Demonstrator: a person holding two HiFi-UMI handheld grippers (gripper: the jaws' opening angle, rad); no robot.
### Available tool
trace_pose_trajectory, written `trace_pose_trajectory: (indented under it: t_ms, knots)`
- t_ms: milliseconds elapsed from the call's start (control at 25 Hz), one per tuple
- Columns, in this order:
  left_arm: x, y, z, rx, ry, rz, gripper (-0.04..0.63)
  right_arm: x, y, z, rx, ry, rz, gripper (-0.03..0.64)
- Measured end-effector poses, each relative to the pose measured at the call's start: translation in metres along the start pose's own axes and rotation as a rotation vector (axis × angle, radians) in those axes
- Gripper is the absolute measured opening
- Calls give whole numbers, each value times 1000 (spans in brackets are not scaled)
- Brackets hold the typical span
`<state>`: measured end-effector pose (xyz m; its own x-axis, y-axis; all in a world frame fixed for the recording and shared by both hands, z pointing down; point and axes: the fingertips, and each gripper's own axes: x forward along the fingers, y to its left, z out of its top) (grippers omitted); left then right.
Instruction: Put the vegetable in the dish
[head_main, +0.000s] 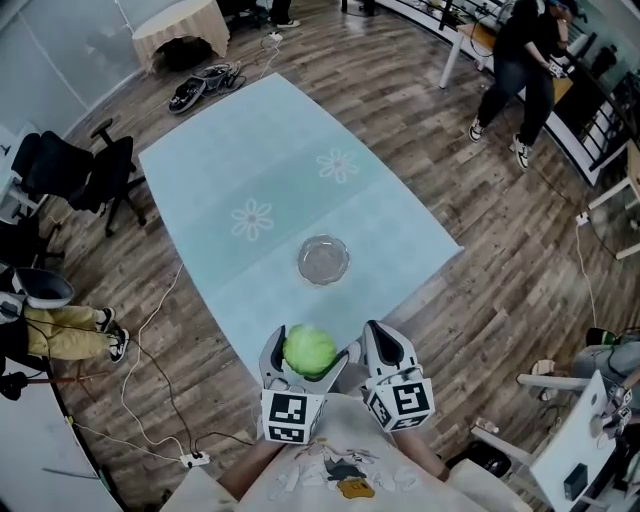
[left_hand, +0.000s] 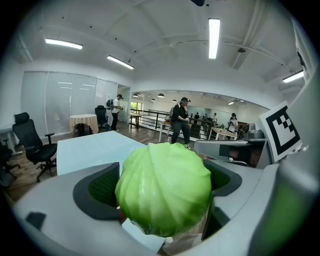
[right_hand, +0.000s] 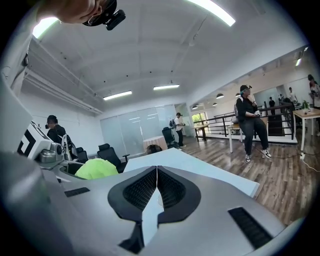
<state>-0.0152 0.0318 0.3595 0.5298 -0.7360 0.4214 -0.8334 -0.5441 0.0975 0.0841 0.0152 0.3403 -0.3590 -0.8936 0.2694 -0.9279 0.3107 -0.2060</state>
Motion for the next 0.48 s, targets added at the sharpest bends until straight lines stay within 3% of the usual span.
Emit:
trace_pose_trajectory:
  t_ms: [480]
  knots:
    - [80,-4,13,-79,19,111,531,44,-75,7,-21,54,95,23]
